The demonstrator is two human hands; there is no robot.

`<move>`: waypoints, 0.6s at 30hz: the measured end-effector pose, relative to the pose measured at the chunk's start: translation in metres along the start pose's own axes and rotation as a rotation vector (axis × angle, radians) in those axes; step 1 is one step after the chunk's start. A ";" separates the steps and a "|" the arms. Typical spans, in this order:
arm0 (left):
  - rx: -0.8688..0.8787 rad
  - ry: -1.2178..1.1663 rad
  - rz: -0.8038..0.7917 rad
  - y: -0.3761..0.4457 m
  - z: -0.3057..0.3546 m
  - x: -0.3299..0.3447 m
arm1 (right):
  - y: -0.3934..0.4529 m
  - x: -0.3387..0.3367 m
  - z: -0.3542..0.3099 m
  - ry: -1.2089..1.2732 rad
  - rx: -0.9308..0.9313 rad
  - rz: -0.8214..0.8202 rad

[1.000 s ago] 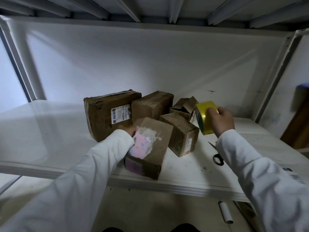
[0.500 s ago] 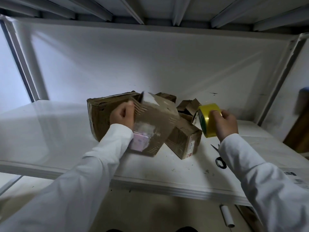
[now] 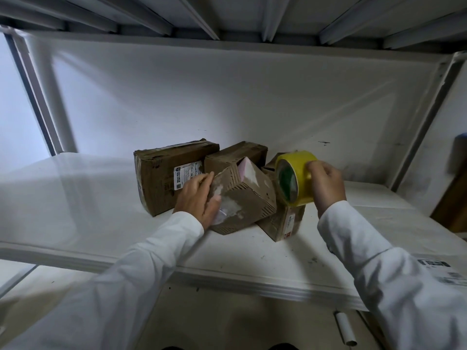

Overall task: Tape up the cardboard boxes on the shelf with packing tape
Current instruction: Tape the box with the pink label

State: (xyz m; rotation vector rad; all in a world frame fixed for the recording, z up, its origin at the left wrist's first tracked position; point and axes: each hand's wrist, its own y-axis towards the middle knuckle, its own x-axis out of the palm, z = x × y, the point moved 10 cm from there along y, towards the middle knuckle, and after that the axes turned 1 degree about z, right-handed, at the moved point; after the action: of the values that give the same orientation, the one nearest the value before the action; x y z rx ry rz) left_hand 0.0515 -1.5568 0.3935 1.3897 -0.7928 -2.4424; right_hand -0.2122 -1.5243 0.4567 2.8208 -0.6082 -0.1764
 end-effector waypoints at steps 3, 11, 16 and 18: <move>-0.239 -0.028 -0.153 0.006 -0.017 0.024 | -0.013 0.022 -0.005 0.034 0.068 -0.113; -0.785 -0.838 -0.126 0.019 -0.014 0.013 | -0.023 0.058 -0.008 -0.020 0.137 -0.379; -0.598 -0.735 -0.068 0.023 -0.021 -0.002 | -0.023 0.056 -0.009 0.089 0.179 -0.395; -0.626 -0.854 0.015 0.012 -0.037 -0.009 | -0.014 0.047 0.003 0.243 0.235 -0.327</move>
State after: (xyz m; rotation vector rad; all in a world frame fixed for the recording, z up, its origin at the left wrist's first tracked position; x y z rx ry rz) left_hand 0.0861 -1.5752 0.3912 0.1004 -0.0957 -2.8721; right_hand -0.1651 -1.5322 0.4474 3.0856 -0.1188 0.1908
